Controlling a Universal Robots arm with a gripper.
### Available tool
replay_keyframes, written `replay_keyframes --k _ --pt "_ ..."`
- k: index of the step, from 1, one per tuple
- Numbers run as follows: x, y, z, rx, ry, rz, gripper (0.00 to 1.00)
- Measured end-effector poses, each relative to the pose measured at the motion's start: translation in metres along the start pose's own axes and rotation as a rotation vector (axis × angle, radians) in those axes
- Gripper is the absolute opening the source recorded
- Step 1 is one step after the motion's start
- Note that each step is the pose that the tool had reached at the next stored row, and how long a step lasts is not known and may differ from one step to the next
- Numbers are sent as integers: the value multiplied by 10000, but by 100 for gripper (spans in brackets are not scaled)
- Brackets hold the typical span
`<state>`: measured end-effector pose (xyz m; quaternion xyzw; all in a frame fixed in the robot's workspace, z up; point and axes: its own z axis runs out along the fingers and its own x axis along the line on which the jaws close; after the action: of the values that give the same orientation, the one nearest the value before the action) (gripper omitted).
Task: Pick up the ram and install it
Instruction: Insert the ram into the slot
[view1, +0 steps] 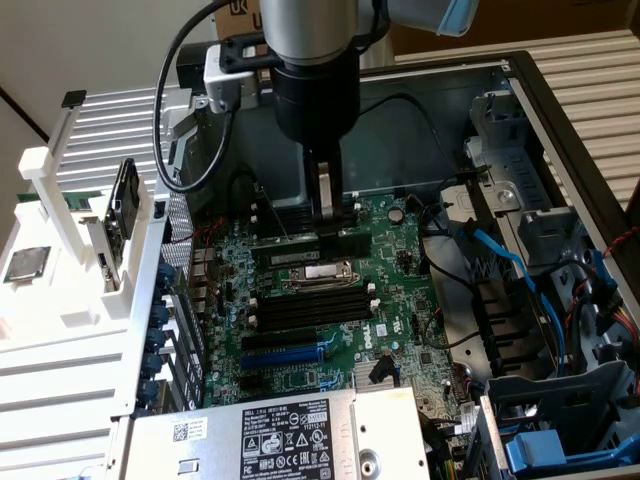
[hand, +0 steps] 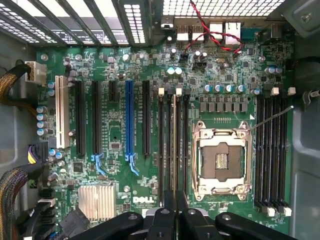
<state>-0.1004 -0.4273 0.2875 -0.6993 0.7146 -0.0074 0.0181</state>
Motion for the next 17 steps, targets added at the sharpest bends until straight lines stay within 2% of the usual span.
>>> replay_keyframes --k 17 --pt "-27 34 181 -1 4 -13 12"
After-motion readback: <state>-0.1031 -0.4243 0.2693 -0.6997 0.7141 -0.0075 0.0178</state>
